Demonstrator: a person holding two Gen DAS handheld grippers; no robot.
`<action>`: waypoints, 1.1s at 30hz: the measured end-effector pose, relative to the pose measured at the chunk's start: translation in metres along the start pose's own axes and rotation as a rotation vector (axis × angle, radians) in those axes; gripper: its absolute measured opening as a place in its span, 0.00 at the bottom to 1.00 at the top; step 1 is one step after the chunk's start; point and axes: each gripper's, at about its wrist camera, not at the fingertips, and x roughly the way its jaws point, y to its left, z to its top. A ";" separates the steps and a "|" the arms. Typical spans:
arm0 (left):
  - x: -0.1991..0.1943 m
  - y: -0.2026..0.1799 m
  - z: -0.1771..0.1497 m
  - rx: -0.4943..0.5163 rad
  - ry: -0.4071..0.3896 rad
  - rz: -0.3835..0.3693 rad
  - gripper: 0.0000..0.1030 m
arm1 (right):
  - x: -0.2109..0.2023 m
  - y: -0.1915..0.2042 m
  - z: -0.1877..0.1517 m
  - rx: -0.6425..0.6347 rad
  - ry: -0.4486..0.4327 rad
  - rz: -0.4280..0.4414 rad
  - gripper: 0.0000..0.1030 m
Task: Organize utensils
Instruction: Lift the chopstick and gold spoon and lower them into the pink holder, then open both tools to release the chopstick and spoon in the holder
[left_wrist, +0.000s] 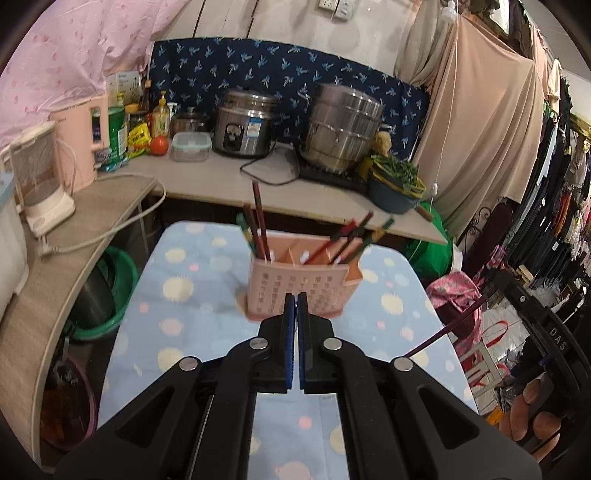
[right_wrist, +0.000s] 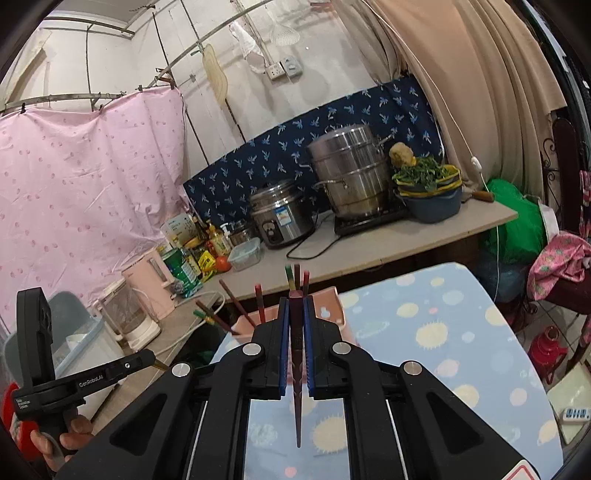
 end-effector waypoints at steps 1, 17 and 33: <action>0.003 -0.001 0.010 0.001 -0.010 -0.004 0.01 | 0.004 0.002 0.010 -0.002 -0.017 0.003 0.07; 0.075 -0.002 0.092 -0.007 -0.058 0.006 0.01 | 0.087 0.024 0.100 -0.017 -0.172 0.012 0.07; 0.128 0.012 0.071 -0.023 0.019 0.030 0.02 | 0.162 0.022 0.050 -0.083 0.024 -0.011 0.08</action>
